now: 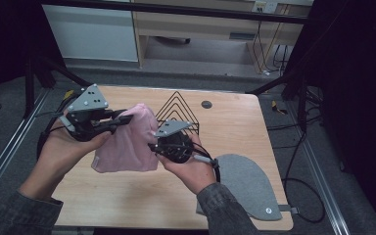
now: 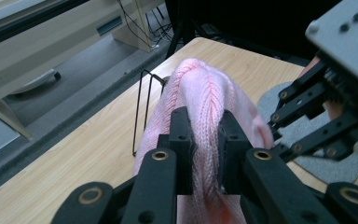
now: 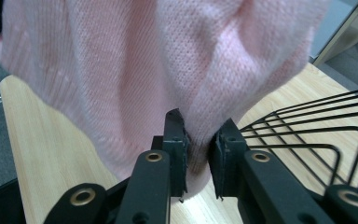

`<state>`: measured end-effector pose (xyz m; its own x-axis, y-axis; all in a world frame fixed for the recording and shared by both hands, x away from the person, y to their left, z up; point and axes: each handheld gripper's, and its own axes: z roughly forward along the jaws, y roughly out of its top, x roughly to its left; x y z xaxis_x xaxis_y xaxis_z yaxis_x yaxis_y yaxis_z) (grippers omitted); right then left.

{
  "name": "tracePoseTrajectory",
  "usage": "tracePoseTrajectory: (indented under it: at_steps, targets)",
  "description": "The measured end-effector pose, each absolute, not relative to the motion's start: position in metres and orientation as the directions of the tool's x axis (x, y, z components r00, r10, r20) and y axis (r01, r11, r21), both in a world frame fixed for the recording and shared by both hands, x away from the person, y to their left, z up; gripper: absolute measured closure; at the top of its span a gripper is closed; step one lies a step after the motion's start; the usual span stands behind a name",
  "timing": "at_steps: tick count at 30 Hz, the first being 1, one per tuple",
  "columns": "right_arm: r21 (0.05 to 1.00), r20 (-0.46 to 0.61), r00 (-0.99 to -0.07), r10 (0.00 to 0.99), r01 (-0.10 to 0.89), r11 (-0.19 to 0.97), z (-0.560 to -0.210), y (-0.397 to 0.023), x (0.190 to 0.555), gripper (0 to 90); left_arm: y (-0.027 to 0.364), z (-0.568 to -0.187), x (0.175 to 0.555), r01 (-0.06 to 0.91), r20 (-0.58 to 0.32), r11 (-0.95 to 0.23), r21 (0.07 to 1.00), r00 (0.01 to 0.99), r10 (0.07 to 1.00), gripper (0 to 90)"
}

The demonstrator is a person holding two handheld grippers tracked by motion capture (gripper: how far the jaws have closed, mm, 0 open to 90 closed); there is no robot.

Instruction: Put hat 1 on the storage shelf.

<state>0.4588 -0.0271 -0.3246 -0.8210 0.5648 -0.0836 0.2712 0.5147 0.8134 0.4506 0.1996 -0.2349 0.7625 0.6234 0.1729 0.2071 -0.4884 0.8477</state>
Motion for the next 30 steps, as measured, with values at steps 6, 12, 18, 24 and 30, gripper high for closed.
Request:
tracePoseTrajectory:
  at_steps: [6, 12, 18, 24, 30]
  targets:
    - [0.819, -0.106, -0.815, 0.570, 0.253, 0.515, -0.310, -0.041, 0.463, 79.5, 0.207, -0.234, 0.458, 0.204, 0.152, -0.458, 0.865, 0.765, 0.626, 78.8]
    - [0.829, -0.132, -0.801, 0.584, 0.234, 0.508, -0.292, -0.050, 0.470, 79.6, 0.205, -0.223, 0.473, 0.202, 0.123, -0.413, 0.888, 0.761, 0.637, 78.8]
    - [0.831, -0.149, -0.788, 0.598, 0.228, 0.508, -0.276, -0.058, 0.487, 80.1, 0.196, -0.214, 0.497, 0.215, 0.099, -0.382, 0.899, 0.749, 0.655, 78.9]
    - [0.840, -0.128, -0.784, 0.607, 0.240, 0.487, -0.270, -0.073, 0.499, 80.1, 0.187, -0.214, 0.503, 0.202, 0.092, -0.356, 0.912, 0.746, 0.660, 78.8]
    - [0.852, -0.097, -0.782, 0.616, 0.255, 0.457, -0.265, -0.080, 0.507, 80.1, 0.183, -0.208, 0.512, 0.195, 0.092, -0.346, 0.918, 0.743, 0.663, 78.8]
